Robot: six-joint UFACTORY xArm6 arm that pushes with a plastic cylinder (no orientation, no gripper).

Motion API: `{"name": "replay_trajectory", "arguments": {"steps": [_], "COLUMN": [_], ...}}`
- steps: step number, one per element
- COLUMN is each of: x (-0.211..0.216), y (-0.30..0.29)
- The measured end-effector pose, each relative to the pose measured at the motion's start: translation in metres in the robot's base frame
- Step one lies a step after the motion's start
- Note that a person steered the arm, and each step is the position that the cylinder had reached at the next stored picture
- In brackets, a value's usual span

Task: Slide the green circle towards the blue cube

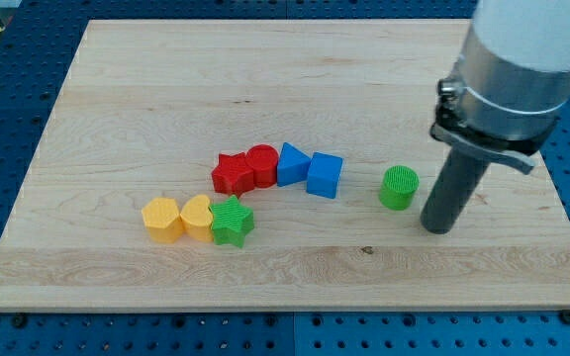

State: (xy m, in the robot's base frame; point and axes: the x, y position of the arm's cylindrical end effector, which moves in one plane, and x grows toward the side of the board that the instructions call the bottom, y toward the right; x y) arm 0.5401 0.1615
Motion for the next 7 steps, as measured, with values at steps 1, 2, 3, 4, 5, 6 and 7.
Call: {"name": "replay_trajectory", "arguments": {"steps": [1,2,3,4,5,6,7], "x": [-0.02,-0.04,-0.046,-0.045,-0.041,-0.041,-0.041], "y": [0.008,0.008,0.001,-0.003,-0.007,-0.013,-0.02]}}
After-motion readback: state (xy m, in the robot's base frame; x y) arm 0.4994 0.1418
